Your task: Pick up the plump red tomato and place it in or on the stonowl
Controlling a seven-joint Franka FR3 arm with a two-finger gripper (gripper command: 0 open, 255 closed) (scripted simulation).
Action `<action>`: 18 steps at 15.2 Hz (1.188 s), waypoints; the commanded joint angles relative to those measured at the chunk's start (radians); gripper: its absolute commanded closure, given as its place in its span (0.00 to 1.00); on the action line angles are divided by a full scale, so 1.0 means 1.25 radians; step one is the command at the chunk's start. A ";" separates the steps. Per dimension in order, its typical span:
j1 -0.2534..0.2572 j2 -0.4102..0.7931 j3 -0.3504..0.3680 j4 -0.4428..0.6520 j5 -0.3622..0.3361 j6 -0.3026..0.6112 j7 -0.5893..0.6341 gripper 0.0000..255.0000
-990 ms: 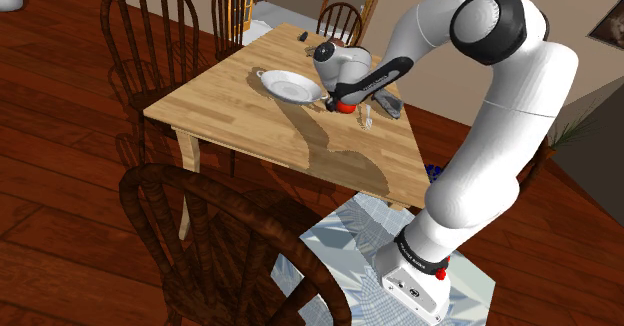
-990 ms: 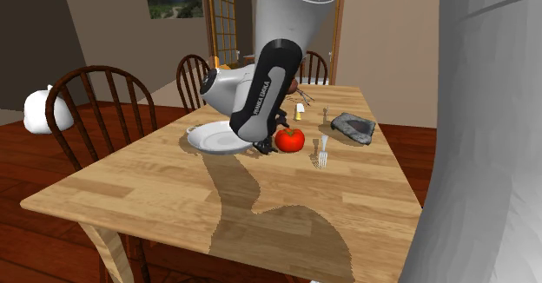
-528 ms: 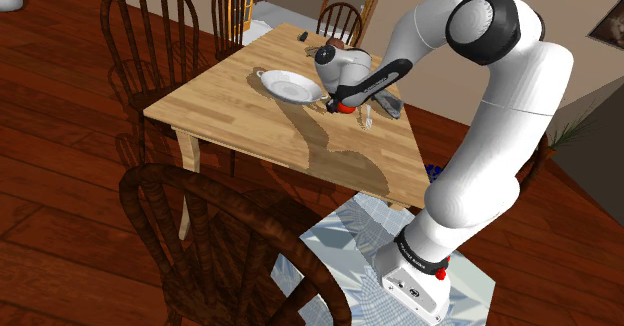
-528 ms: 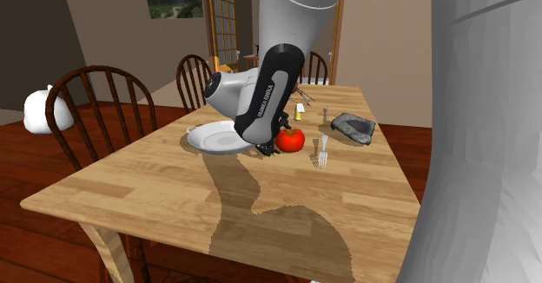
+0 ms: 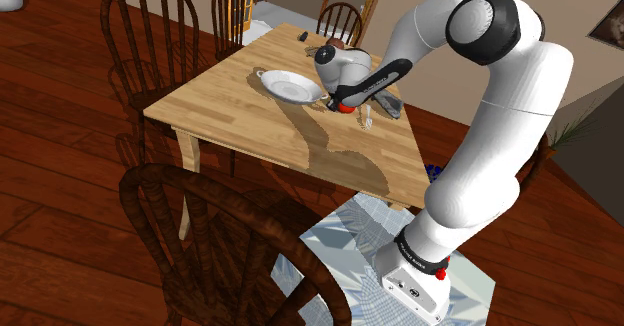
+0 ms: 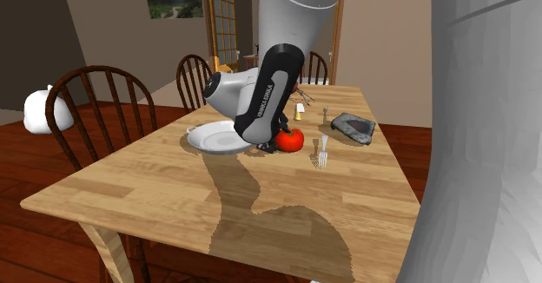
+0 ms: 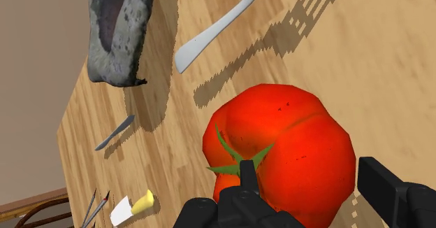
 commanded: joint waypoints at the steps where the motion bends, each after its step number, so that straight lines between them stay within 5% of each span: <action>1: -0.001 0.001 -0.001 -0.001 0.000 0.000 0.000 1.00; 18: -0.005 -0.099 0.014 0.009 0.088 -0.051 -0.127 1.00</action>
